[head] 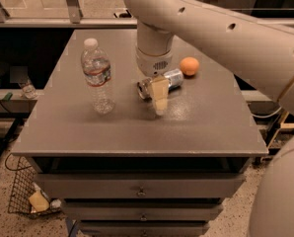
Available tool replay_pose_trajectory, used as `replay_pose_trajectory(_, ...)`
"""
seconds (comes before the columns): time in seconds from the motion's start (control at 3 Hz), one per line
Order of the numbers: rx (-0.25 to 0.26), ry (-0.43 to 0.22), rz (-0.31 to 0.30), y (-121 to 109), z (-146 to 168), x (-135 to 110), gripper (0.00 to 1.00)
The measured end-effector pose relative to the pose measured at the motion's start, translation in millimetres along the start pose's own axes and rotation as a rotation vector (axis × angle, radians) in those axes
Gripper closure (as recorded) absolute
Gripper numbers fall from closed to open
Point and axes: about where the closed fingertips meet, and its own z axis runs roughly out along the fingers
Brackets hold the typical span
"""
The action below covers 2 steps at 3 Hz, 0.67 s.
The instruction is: Knock redbull can over
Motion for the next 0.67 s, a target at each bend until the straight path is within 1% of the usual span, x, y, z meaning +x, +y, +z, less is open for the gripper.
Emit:
replay_pose_trajectory(0.33, 0.056, -0.021, 0.023, 5, -13, 4, 0.00)
replay_pose_trajectory(0.67, 0.186, -0.047, 0.119, 30, -51, 18, 0.00)
